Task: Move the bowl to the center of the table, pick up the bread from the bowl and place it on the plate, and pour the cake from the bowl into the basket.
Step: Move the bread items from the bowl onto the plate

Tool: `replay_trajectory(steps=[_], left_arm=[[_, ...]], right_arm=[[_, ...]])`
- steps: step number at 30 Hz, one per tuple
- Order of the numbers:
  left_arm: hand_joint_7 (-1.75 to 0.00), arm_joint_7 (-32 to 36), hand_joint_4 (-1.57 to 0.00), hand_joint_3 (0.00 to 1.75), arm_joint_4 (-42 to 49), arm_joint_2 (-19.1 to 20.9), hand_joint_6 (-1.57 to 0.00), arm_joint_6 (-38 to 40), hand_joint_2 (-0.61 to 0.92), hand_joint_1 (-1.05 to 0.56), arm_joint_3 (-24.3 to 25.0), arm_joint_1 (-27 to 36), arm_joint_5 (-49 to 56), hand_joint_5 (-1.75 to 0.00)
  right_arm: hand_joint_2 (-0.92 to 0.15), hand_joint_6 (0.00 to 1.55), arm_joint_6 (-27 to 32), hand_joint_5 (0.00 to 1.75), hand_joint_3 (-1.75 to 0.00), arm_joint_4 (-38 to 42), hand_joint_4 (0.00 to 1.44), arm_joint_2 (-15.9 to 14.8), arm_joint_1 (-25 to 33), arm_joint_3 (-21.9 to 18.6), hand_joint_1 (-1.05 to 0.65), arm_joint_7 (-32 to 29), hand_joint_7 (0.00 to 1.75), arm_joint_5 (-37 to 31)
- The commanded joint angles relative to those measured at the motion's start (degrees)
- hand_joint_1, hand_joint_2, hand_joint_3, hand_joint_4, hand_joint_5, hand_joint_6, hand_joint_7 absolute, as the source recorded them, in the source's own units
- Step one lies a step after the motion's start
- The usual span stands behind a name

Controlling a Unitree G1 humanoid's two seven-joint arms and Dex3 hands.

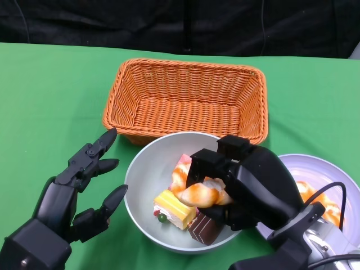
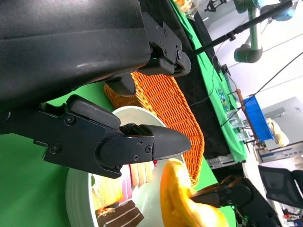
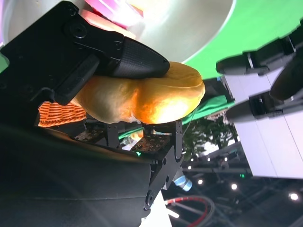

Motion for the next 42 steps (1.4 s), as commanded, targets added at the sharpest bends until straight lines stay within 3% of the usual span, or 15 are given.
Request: replay_trajectory(steps=[1,7,9,12,42], left_arm=[[-0.06,0.5,-0.04,0.51,0.3,0.7,-0.28,-0.6,0.92,-0.67,0.6,-0.2,0.1,-0.99],[-0.06,0.5,-0.04,0.51,0.5,0.7,-0.29,-1.3,0.92,-0.67,0.6,-0.3,0.2,-0.99],[-0.06,0.4,-0.04,0.51,0.8,0.9,-0.29,-1.9,0.92,-0.69,0.7,-0.4,0.2,-0.99],[-0.06,0.4,-0.04,0.5,0.7,0.9,-0.29,-1.9,0.92,-0.7,0.7,-0.4,0.1,-0.99],[-0.06,0.2,-0.02,0.5,1.1,1.2,-0.28,-2.2,0.92,-0.71,0.7,-0.4,-0.1,-1.01]], right_arm=[[-0.39,0.77,-2.2,1.75,-1.33,-0.8,1.02,0.2,0.4,-1.5,-0.24,-2.9,1.75,1.0],[-0.37,0.77,-4.7,1.75,-1.36,-1.6,1.02,0.1,0.7,-3.5,-0.23,-4.4,1.75,2.6],[-0.29,0.78,-6.1,1.75,-1.53,-3.5,1.04,-0.3,1.3,-5.7,-0.22,-4.5,1.75,5.0],[-0.26,0.77,-6.8,1.75,-1.6,-5.5,1.04,-0.5,1.9,-7.7,-0.22,-3.1,1.75,6.9],[-0.2,0.75,-9.9,1.75,-1.66,-7.0,1.04,-2.1,5.1,-17.0,-0.16,-0.8,1.74,9.8]])
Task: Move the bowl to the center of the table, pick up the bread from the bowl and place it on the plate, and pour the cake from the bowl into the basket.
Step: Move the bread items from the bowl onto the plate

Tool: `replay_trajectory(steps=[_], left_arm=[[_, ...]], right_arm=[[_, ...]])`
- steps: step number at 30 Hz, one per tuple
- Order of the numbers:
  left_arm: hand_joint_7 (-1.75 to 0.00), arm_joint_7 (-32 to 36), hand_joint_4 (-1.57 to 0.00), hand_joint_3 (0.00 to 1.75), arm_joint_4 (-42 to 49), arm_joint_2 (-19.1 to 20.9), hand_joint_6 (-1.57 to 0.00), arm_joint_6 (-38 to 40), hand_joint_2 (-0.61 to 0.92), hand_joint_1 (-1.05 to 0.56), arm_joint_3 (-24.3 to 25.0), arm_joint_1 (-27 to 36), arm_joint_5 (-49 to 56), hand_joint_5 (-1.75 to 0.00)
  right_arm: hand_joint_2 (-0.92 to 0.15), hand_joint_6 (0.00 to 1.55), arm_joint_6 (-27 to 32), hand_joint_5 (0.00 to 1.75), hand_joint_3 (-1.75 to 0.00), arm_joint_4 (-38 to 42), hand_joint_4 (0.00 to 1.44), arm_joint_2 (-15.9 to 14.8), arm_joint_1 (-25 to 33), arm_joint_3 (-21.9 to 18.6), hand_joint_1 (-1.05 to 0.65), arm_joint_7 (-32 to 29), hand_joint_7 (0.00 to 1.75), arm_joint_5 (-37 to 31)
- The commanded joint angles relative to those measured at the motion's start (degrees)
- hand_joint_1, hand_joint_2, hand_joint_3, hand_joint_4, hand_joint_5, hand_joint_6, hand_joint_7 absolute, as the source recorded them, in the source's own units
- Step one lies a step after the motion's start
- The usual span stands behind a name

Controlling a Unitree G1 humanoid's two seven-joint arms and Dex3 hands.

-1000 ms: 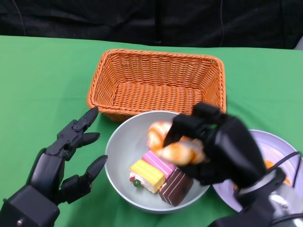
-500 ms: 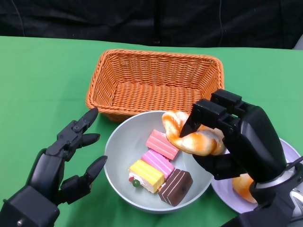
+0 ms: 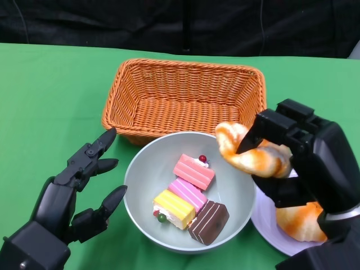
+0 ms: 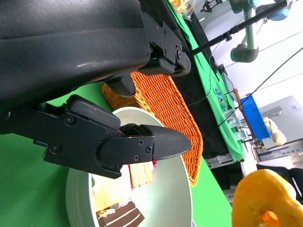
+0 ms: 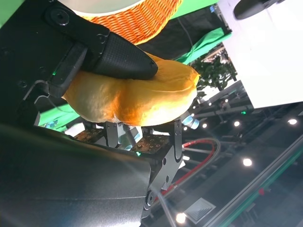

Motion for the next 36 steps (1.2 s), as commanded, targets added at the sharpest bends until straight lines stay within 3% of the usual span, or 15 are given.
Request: replay_trajectory(steps=[1,8,20,26,36], left_arm=[[-0.06,0.2,-0.02,0.5,0.3,0.8,-0.28,-0.6,0.92,-0.71,0.6,-0.2,-0.1,-1.01],[-0.06,0.1,-0.02,0.51,0.2,0.9,-0.28,-0.6,0.92,-0.69,0.7,-0.2,-0.2,-1.01],[-0.06,-0.3,-0.01,0.51,0.2,1.2,-0.27,-0.7,0.92,-0.71,0.6,0.0,-0.5,-1.01],[-0.06,-0.4,0.0,0.52,0.5,1.2,-0.27,-1.0,0.92,-0.72,0.6,-0.2,-0.7,-1.01],[-0.06,-0.4,0.0,0.52,0.2,1.1,-0.26,-0.7,0.92,-0.72,0.6,0.0,-0.7,-1.01]], right_arm=[[-0.19,0.75,-0.9,1.75,-1.66,0.3,1.04,-0.8,0.3,-1.0,-0.15,-0.2,1.74,0.6],[-0.14,0.78,-0.2,1.75,-1.67,1.3,1.04,-3.3,1.8,-4.9,-0.13,-0.6,1.71,0.1],[-0.16,0.8,2.6,1.75,-1.62,4.8,1.04,-5.7,2.6,-7.5,-0.12,-2.4,1.68,-3.8],[-0.19,0.8,3.6,1.75,-1.55,7.0,1.04,-7.2,2.3,-7.0,-0.12,-4.1,1.69,-7.0],[-0.16,0.8,7.4,1.75,-1.51,12.0,1.03,-9.0,0.2,-3.5,-0.12,-6.7,1.71,-13.3]])
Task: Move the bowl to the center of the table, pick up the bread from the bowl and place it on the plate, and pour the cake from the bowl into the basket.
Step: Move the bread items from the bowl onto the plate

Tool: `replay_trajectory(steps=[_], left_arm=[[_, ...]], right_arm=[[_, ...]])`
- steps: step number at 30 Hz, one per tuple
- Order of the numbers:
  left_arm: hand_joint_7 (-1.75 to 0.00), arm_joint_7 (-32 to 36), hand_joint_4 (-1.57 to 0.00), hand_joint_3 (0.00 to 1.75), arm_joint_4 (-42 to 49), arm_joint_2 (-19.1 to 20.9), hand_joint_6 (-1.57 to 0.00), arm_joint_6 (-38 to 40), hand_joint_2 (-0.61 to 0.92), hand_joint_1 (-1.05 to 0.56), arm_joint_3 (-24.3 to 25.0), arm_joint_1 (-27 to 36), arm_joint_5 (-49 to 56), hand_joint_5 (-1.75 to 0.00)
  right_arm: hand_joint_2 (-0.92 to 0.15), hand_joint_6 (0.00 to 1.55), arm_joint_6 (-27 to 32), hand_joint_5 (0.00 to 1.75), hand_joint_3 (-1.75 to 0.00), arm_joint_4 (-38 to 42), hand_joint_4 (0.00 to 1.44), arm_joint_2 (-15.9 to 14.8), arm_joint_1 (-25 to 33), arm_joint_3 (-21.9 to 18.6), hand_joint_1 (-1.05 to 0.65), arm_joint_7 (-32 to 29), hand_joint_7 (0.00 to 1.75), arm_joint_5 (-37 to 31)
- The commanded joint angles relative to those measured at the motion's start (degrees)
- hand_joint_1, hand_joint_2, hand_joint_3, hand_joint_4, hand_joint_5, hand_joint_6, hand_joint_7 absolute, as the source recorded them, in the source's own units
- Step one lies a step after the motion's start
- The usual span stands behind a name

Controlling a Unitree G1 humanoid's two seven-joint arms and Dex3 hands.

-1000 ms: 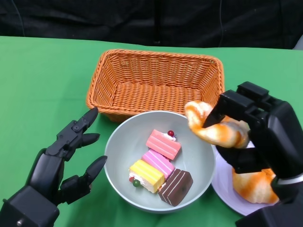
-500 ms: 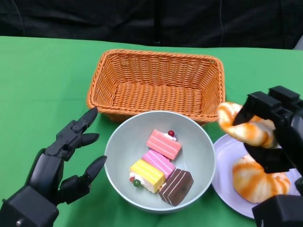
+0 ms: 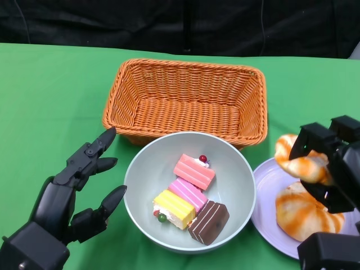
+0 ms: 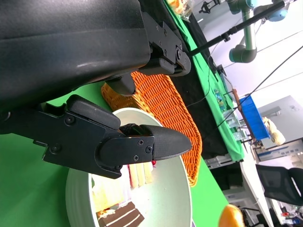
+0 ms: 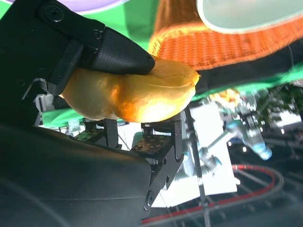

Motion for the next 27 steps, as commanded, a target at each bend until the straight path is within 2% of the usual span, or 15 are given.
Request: replay_trajectory(steps=[1,2,4,8,9,11,12,13,14,15,17,18,21,27], left_arm=[[-0.06,-0.3,0.0,0.52,0.2,0.9,-0.26,-0.2,0.92,-0.72,0.6,0.0,-0.7,-1.01],[-0.06,-0.3,0.0,0.52,0.0,0.8,-0.26,-0.1,0.92,-0.72,0.6,0.0,-0.6,-1.01],[-0.06,-0.3,-0.01,0.52,0.0,0.8,-0.27,-0.2,0.92,-0.72,0.5,0.0,-0.6,-1.01],[-0.06,-0.3,0.0,0.52,-0.2,0.8,-0.27,0.0,0.92,-0.71,0.5,0.2,-0.7,-1.01],[-0.06,-0.3,0.0,0.51,-0.4,0.7,-0.27,0.2,0.92,-0.72,0.5,0.2,-0.7,-1.01],[-0.06,-0.3,0.0,0.51,-0.5,0.7,-0.26,0.3,0.92,-0.72,0.5,0.3,-0.7,-1.01],[-0.06,-0.2,-0.01,0.51,-0.5,0.7,-0.26,0.2,0.92,-0.72,0.5,0.3,-0.7,-1.01],[-0.06,-0.1,-0.01,0.51,-0.4,0.7,-0.26,0.1,0.92,-0.72,0.5,0.2,-0.6,-1.01],[-0.06,-0.1,-0.01,0.51,-0.4,0.7,-0.27,0.0,0.92,-0.71,0.5,0.2,-0.5,-1.01],[-0.06,-0.1,-0.01,0.51,-0.4,0.7,-0.27,0.0,0.92,-0.71,0.5,0.2,-0.5,-1.01],[-0.06,-0.1,-0.01,0.51,-0.3,0.8,-0.27,-0.2,0.92,-0.71,0.5,0.2,-0.5,-1.01],[-0.06,-0.2,-0.01,0.51,-0.2,0.8,-0.27,-0.2,0.92,-0.71,0.5,0.1,-0.5,-1.01],[-0.06,-0.1,-0.01,0.51,-0.2,0.8,-0.27,-0.2,0.92,-0.71,0.5,0.1,-0.5,-1.01],[-0.06,-0.3,0.0,0.51,-0.5,0.9,-0.27,0.1,0.92,-0.7,0.5,0.2,-0.7,-1.01]], right_arm=[[-0.16,0.8,1.2,1.75,-1.5,1.2,1.03,-1.7,-1.7,0.8,-0.12,-1.2,1.71,-1.1],[-0.16,0.8,1.7,1.75,-1.5,1.9,1.03,-1.9,-2.1,1.4,-0.11,-0.4,1.71,-1.4],[-0.18,0.84,2.6,1.75,-1.43,3.7,1.0,-2.2,-3.1,2.7,-0.12,0.7,1.57,-1.8],[-0.22,0.95,3.5,1.75,-1.4,6.2,0.97,-2.8,-4.9,4.8,-0.14,2.2,1.23,-1.5],[-0.29,0.96,4.4,1.7,-1.24,6.1,0.92,-2.9,-5.1,5.3,-0.16,3.8,1.02,-1.3],[-0.43,1.01,6.7,1.6,-0.97,5.3,0.89,-3.1,-5.4,6.0,-0.19,7.9,0.73,-1.2],[-0.53,0.95,7.8,1.47,-0.76,4.8,0.8,-3.2,-5.5,6.3,-0.26,10.0,0.51,-1.1],[-0.61,0.95,9.0,1.39,-0.61,4.0,0.76,-3.4,-5.4,6.6,-0.29,12.4,0.36,-0.9],[-0.68,0.92,10.4,1.21,-0.46,3.0,0.72,-3.6,-5.3,6.9,-0.33,15.1,0.23,-0.7],[-0.81,0.84,11.5,0.89,-0.26,2.0,0.66,-3.8,-5.1,7.1,-0.41,17.6,0.1,-0.6],[-0.9,0.76,13.4,0.59,-0.14,0.1,0.6,-4.1,-4.7,7.3,-0.49,21.5,0.02,-0.1],[-0.91,0.72,14.2,0.51,-0.14,-0.7,0.56,-4.2,-4.5,7.4,-0.53,23.2,0.01,0.1],[-0.92,0.6,17.2,0.4,-0.16,-3.5,0.46,-4.7,-3.9,7.9,-0.64,28.1,0.0,0.1],[-0.92,0.37,21.5,0.32,-0.24,-10.1,0.3,-5.7,-2.2,8.5,-0.8,35.9,0.0,-0.5]])
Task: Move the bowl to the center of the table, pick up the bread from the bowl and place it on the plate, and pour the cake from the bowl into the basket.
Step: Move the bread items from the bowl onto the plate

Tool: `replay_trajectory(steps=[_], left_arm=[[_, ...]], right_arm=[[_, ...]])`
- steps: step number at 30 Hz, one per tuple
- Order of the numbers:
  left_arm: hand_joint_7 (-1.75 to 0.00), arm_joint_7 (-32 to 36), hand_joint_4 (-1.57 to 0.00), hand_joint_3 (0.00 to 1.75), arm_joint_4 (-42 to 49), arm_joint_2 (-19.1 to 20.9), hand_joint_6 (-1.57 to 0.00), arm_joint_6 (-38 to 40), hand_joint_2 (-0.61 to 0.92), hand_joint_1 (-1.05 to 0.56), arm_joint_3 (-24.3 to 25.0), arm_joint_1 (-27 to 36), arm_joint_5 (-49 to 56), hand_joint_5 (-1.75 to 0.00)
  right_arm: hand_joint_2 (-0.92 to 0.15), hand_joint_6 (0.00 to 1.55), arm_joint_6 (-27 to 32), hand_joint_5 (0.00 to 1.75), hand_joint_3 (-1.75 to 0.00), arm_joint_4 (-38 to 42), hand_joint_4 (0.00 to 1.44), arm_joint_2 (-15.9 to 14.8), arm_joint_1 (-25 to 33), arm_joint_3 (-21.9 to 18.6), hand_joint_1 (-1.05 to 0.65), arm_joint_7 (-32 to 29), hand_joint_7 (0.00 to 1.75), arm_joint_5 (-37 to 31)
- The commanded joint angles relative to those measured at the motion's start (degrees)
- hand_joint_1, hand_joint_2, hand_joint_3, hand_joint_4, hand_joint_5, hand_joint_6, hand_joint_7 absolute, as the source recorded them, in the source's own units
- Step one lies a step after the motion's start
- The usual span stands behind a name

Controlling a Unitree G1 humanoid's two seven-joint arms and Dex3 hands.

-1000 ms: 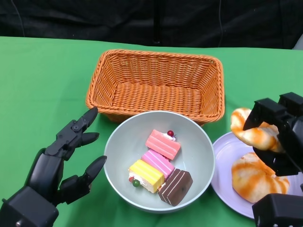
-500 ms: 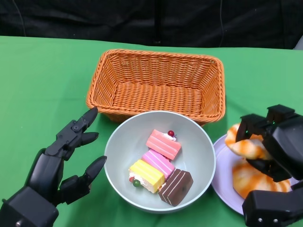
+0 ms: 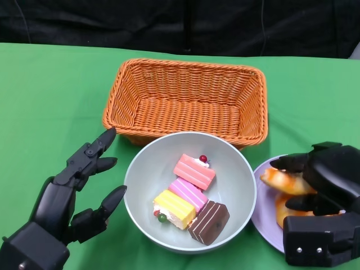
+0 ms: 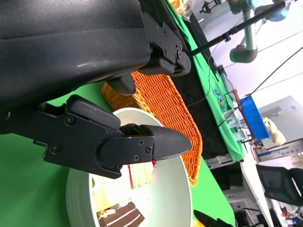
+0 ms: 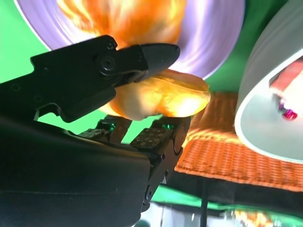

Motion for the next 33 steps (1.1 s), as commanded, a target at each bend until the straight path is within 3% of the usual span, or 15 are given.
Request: replay_trajectory(steps=[1,6,13,19,26,33], left_arm=[[-0.07,-0.2,0.0,0.51,-0.5,0.9,-0.27,0.0,0.92,-0.7,0.6,0.2,-0.5,-1.01],[-0.07,-0.1,0.0,0.51,0.0,1.2,-0.26,-1.0,0.92,-0.71,0.6,0.0,0.2,-1.01],[-0.08,0.7,0.0,0.46,1.0,3.2,-0.28,-5.7,0.92,-0.66,0.7,-0.9,3.7,-1.03],[-0.09,1.6,0.0,0.43,1.2,8.0,-0.27,-12.3,0.92,-0.66,1.3,-1.7,10.8,-1.05],[-0.13,2.3,0.0,0.42,3.9,15.7,-0.31,-22.6,0.92,-0.7,1.8,-4.4,18.5,-0.97],[-0.16,3.4,-0.06,0.28,10.6,23.0,-0.41,-34.7,0.92,-0.7,0.8,-9.2,24.4,-0.92]], right_arm=[[-0.92,0.34,2.1,0.31,-0.25,-3.9,0.28,-1.6,1.6,0.0,-0.82,3.2,0.0,0.1],[-0.92,0.22,4.1,0.28,-0.34,-9.8,0.16,-1.4,3.7,-0.4,-0.95,5.6,0.0,0.2],[-0.92,0.18,5.3,0.3,-0.39,-15.4,0.13,-1.1,6.6,-1.6,-0.98,5.2,0.0,0.3],[-0.92,0.16,5.5,0.33,-0.41,-18.2,0.1,-0.5,8.9,-3.2,-0.96,3.4,0.0,0.6],[-0.92,0.17,6.6,0.41,-0.41,-22.7,0.1,2.6,13.5,-5.7,-0.84,0.5,0.01,2.8],[-0.92,0.28,3.9,0.51,-0.4,-25.9,0.21,6.1,18.7,-9.3,-0.68,-4.3,0.06,9.4]])
